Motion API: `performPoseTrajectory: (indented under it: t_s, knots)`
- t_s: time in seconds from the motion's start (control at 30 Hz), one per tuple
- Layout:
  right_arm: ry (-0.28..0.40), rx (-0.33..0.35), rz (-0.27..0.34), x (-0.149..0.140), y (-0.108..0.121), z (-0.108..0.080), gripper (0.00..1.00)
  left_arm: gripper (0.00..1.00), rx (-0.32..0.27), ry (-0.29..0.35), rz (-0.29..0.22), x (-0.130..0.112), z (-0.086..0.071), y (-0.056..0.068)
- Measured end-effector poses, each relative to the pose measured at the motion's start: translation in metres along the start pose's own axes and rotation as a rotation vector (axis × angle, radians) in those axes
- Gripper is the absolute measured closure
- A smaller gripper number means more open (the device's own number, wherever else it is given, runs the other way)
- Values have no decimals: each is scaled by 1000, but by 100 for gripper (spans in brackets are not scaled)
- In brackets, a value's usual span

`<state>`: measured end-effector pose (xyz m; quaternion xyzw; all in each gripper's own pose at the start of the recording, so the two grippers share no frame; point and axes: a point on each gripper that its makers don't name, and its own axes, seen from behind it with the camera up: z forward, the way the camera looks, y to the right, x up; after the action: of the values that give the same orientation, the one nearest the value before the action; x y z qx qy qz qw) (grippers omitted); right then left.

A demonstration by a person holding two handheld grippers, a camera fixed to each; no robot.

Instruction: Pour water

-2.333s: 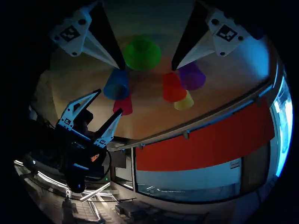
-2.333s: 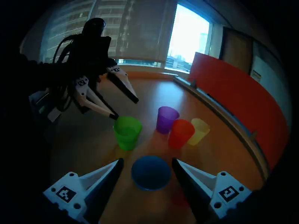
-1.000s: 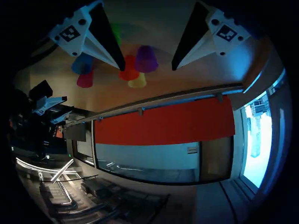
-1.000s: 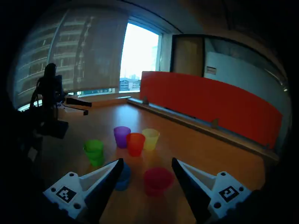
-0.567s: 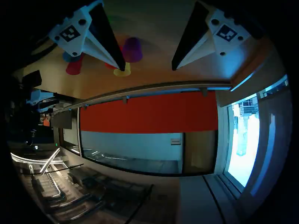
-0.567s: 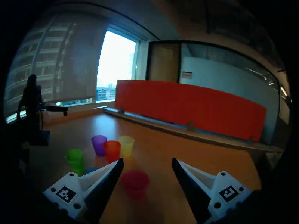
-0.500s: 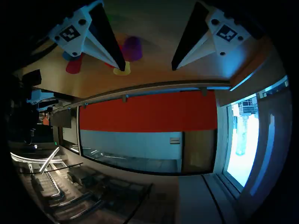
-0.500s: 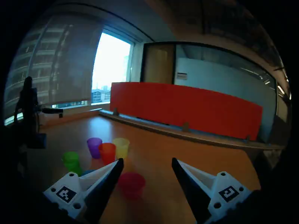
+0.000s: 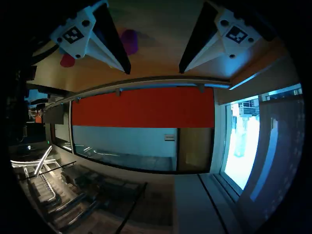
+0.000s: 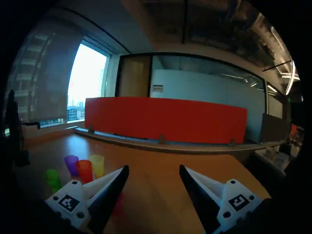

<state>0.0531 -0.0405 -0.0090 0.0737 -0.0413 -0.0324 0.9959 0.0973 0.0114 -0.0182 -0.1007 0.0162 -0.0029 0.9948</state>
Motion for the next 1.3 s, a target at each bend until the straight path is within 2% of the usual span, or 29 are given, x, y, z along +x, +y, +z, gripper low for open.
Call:
performPoseTrajectory:
  t_s: [0.17, 0.3, 0.6, 0.8, 0.93, 1.3]
  knots:
    - [17, -64, 11, -9, 15, -1, 0, 8, 26, 12, 4, -2, -2, -4]
    - [20, -111, 15, -19, 24, -3, 0, 8, 31, 25, -18, -5, -3, -4]
    - [91, -178, 49, -16, 36, -9, 0, 8, 70, 49, -32, -7, 0, -14]
    - [101, -196, 70, -21, 42, -13, 0, 8, 94, 65, -19, -8, -2, -15]
    - [94, -217, 76, -27, 49, -15, 0, 8, 103, 55, -28, -15, -1, -14]
    - [72, -230, 84, -31, 52, -16, 0, 8, 168, 63, -33, -25, 1, -26]
